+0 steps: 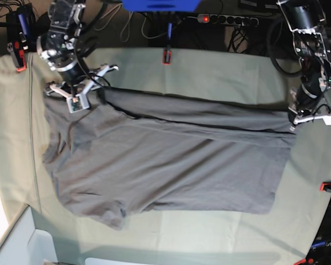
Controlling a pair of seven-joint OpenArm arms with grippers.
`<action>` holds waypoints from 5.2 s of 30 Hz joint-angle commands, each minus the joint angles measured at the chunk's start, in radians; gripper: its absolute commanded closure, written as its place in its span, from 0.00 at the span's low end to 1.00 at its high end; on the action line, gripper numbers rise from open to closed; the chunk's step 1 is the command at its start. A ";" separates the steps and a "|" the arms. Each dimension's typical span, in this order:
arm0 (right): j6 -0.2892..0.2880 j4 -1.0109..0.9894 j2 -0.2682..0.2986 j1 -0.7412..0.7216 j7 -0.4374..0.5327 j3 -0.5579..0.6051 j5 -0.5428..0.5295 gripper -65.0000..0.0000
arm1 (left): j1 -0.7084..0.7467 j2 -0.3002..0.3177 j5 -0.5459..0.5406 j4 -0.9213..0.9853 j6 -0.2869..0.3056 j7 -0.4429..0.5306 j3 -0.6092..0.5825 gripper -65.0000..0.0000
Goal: Layout the t-shirt on the table in an organized manner, then fold the t-shirt properly
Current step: 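Move the right gripper inward along the t-shirt edge and grasp, then pull the grasped fabric with the right gripper toward the t-shirt corner, then pull the t-shirt edge apart with both grippers to stretch it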
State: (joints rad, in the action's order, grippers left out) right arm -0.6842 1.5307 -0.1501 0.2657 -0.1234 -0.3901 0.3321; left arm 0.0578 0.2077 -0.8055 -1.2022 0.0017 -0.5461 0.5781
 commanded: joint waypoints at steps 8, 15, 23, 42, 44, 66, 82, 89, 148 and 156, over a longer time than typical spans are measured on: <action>-0.014 -0.034 0.005 -0.053 0.023 0.000 -0.014 0.50 | -0.008 0.017 -0.005 -0.015 0.004 0.019 0.004 1.00; -0.014 -0.035 0.007 -0.065 0.023 0.001 -0.014 0.50 | -0.008 0.017 -0.005 -0.014 0.004 0.019 0.004 1.00; -0.014 -0.098 0.034 -0.065 0.023 0.056 -0.014 0.50 | -0.008 0.016 -0.005 -0.014 0.004 0.019 0.004 1.00; -0.014 -0.163 0.080 -0.088 0.023 0.107 -0.014 0.50 | -0.011 0.014 -0.005 -0.012 0.004 0.019 0.004 1.00; -0.014 -0.174 0.082 -0.095 0.023 0.107 -0.014 0.50 | -0.011 0.014 -0.005 -0.012 0.004 0.019 0.004 1.00; -0.014 -0.146 0.119 -0.124 0.021 0.112 -0.014 1.00 | -0.013 0.012 -0.005 -0.012 0.004 0.019 0.004 1.00; -0.014 -0.128 0.059 -0.349 0.014 0.128 -0.014 1.00 | -0.009 0.016 -0.005 -0.012 0.004 0.019 0.000 1.00; -0.014 -0.192 0.060 -0.371 0.014 0.150 -0.014 0.83 | -0.008 0.017 -0.005 -0.014 0.004 0.019 0.001 1.00; -0.014 -0.281 0.168 -0.127 0.017 -0.249 -0.015 0.70 | -0.011 0.065 -0.005 -0.015 0.004 0.019 0.004 1.00; -0.014 -0.241 0.163 -0.119 0.015 -0.261 -0.015 1.00 | -0.006 0.063 -0.005 -0.011 0.004 0.019 0.000 1.00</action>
State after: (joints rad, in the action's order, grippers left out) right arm -0.6964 1.2758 0.0025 0.1455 -0.1062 -0.6441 0.3103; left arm 0.0578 0.2516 -0.8059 -1.1995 0.0032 -0.5533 0.5739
